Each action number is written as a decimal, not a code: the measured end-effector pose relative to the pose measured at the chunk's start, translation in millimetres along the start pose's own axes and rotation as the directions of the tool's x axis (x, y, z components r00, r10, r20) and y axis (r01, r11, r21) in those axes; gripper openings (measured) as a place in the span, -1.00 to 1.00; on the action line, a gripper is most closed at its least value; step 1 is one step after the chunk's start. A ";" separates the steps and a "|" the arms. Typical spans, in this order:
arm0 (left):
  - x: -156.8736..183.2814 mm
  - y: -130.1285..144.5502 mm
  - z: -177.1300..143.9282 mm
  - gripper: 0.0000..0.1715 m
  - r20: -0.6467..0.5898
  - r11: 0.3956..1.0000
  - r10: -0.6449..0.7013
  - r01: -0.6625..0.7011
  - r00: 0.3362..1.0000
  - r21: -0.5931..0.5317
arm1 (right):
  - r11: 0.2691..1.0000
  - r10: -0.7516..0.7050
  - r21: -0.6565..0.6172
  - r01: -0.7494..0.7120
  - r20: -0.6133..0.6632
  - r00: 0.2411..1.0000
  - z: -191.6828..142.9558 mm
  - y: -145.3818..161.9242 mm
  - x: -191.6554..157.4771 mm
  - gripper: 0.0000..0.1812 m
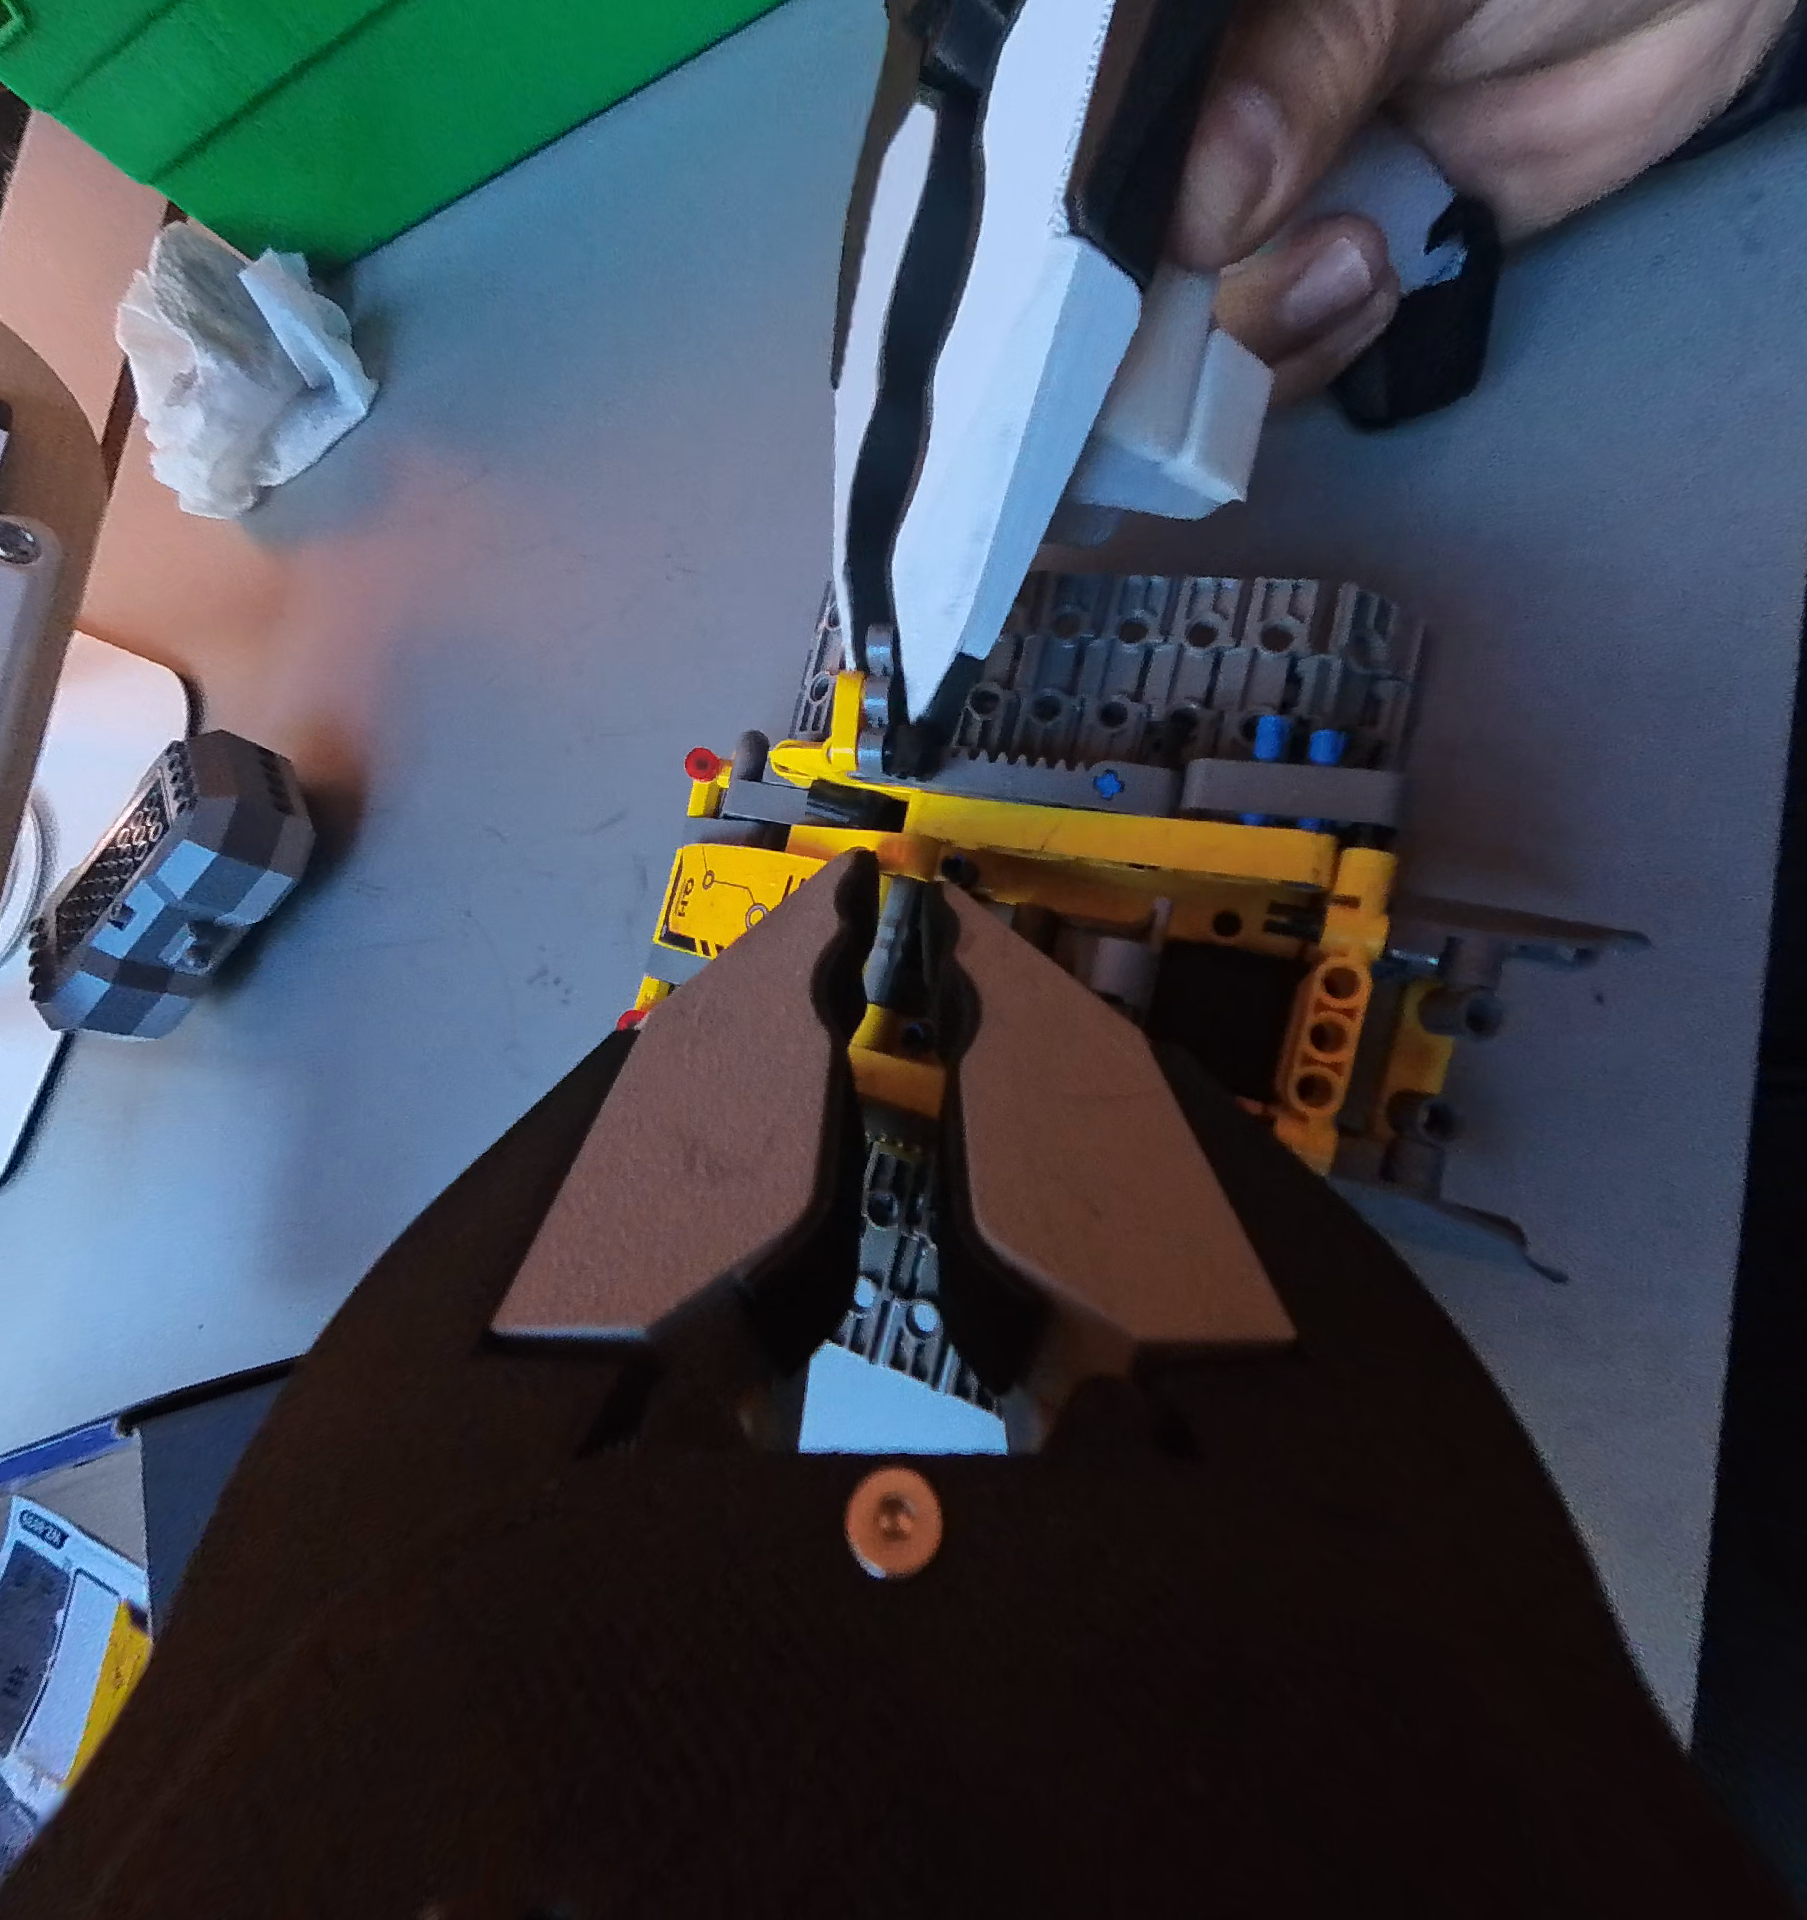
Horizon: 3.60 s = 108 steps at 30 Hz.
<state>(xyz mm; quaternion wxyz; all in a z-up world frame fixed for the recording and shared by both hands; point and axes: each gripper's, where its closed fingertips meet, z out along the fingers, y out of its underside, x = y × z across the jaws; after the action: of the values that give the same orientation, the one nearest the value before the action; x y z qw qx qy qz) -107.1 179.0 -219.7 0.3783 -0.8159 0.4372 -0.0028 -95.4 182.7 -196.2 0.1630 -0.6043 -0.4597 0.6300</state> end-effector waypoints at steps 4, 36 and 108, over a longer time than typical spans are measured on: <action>-2.7 0.2 0.3 -0.94 0.024 1.000 0.005 -0.005 1.000 -0.002 | 0.999 0.027 0.022 -0.027 0.010 1.000 0.7 -3.4 1.6 -1.00; -9.3 0.2 1.8 -0.96 0.063 0.998 -0.041 0.039 0.997 0.040 | 0.991 0.125 0.041 -0.124 -0.030 0.992 -2.8 -1.6 15.2 -1.00; 70.2 -9.7 -36.6 -0.33 -0.136 0.950 -0.309 0.311 0.941 -0.010 | 0.698 -0.590 -0.610 0.375 -0.194 0.784 11.6 54.5 -29.6 -0.96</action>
<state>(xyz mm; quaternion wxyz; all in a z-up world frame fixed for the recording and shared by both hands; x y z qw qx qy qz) -69.2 109.5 -210.5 0.3473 -0.8701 0.3281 -0.1206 -80.4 127.1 -222.2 0.2334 -0.5881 -0.7222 0.2794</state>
